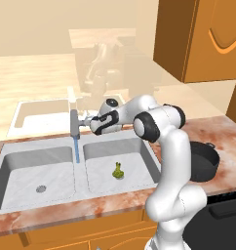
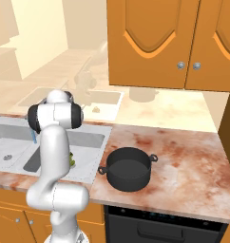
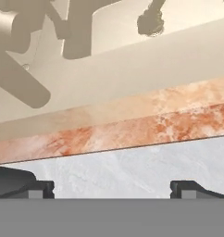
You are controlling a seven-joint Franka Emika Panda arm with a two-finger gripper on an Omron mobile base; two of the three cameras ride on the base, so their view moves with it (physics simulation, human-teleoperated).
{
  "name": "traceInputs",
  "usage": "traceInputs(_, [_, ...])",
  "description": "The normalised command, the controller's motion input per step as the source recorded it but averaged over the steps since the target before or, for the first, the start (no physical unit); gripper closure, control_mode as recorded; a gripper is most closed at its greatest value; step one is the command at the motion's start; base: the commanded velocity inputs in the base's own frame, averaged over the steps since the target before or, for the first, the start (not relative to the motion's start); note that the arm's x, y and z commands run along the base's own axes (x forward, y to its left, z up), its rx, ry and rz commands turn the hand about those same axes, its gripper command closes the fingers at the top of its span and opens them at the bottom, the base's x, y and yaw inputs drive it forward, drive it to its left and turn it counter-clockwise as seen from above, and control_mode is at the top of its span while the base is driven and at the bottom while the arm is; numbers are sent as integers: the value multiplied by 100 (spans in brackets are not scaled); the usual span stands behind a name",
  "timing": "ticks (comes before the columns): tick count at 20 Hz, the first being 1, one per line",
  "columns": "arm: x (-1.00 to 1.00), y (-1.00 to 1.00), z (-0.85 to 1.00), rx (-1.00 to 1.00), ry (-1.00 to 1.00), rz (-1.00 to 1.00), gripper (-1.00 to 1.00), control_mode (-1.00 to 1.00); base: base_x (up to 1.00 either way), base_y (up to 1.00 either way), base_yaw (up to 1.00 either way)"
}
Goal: Dump the broccoli from the pot into the sink. Then turn on the water and wash the broccoli. Then turn off the water and put the broccoli back in the pot.
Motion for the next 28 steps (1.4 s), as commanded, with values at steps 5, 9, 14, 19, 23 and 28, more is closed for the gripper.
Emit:
traceInputs(5, [5, 0, 26, 0, 0, 0, -100, -100, 0, 0, 0])
traceInputs(9, [0, 0, 36, 0, -2, 0, -100, -100, 0, 0, 0])
traceInputs(14, [13, 0, 40, 0, -4, 0, -100, -100, 0, 0, 0])
traceInputs(19, [33, 0, 23, 0, -5, 0, -100, -100, 0, 0, 0])
traceInputs(23, [44, 0, 16, 2, -7, 0, -100, -100, 0, 0, 0])
traceInputs(28, [37, 7, 27, 6, -8, 0, -100, -100, 0, 0, 0])
